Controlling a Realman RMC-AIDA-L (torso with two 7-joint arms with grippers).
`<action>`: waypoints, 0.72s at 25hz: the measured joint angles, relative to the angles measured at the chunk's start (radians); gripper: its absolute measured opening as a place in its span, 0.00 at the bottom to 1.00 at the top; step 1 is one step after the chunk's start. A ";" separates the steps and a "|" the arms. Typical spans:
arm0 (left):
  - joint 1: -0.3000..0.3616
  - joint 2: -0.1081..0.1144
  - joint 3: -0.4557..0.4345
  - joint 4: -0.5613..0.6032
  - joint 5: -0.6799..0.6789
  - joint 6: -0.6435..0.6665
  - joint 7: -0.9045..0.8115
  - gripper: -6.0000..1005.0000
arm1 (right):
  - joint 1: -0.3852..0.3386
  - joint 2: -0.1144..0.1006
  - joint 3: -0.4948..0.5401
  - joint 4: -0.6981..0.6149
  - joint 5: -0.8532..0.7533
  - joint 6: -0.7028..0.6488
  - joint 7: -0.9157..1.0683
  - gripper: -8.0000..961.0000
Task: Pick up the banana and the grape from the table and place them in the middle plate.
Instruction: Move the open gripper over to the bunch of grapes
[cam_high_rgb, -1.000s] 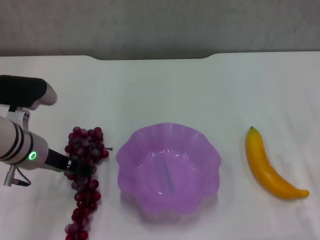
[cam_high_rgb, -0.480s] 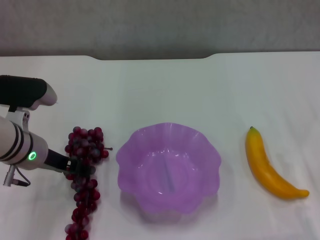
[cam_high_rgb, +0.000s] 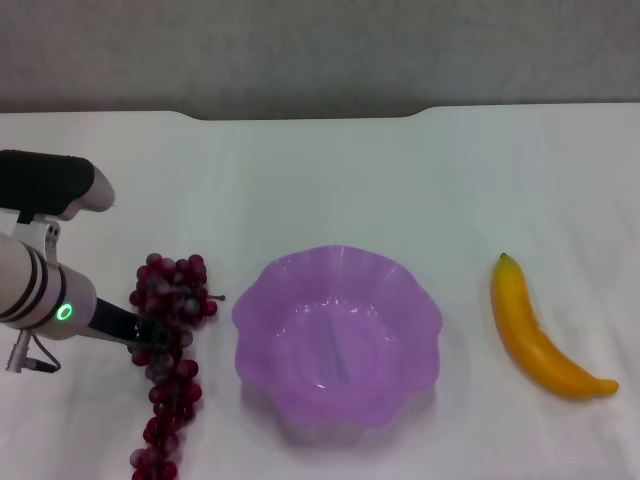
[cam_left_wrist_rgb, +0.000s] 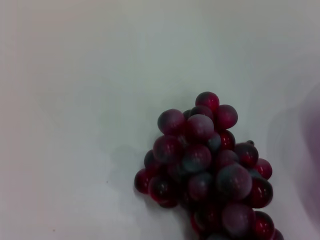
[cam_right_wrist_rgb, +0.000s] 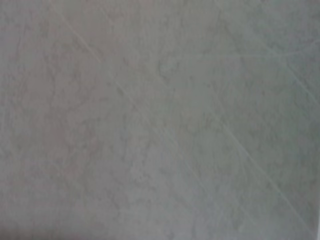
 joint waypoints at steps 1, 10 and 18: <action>0.000 0.000 0.000 0.000 0.000 0.001 0.002 0.53 | 0.000 0.000 0.000 0.000 0.000 0.000 0.000 0.92; 0.000 0.000 0.038 0.000 0.011 -0.001 -0.001 0.40 | 0.000 0.000 0.000 0.000 0.000 0.000 0.000 0.92; 0.007 -0.001 0.053 0.010 0.020 -0.006 -0.003 0.33 | -0.001 0.000 0.000 0.000 0.000 0.000 0.000 0.92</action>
